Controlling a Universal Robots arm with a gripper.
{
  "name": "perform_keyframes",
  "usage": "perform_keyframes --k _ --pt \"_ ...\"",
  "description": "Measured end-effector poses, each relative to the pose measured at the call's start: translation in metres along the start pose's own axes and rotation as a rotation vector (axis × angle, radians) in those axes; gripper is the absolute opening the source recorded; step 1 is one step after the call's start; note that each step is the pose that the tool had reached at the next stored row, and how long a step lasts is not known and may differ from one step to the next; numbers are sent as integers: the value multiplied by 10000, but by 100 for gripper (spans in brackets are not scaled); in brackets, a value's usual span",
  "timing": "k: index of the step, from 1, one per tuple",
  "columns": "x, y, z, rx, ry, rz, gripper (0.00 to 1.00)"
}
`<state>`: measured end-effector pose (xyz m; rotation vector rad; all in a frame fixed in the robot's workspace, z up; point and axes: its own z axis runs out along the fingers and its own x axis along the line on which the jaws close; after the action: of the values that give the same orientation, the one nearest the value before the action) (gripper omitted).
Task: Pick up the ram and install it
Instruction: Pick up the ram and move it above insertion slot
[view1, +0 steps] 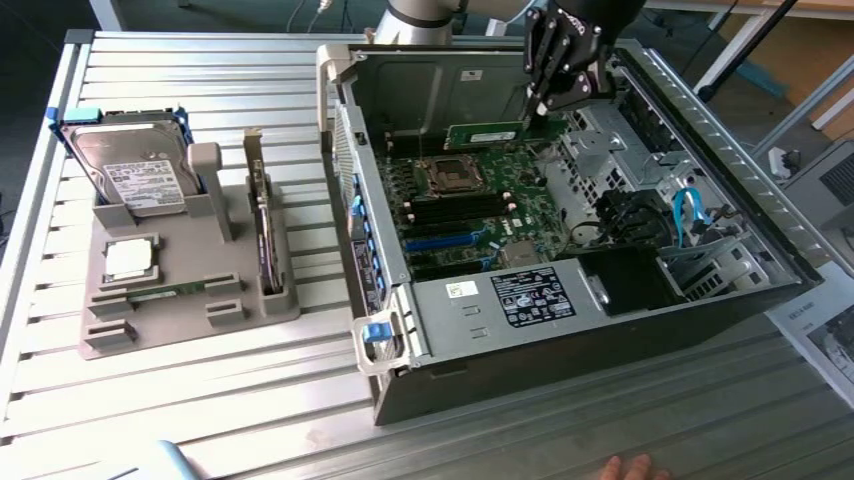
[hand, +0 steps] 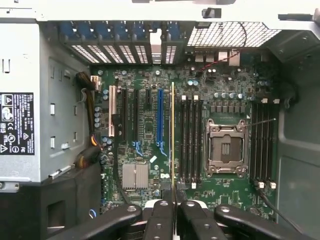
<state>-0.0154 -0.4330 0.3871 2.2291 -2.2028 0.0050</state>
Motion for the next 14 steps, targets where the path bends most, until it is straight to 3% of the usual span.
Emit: perform_keyframes --k 14 --pt "-84 28 2 0 0 0 12"
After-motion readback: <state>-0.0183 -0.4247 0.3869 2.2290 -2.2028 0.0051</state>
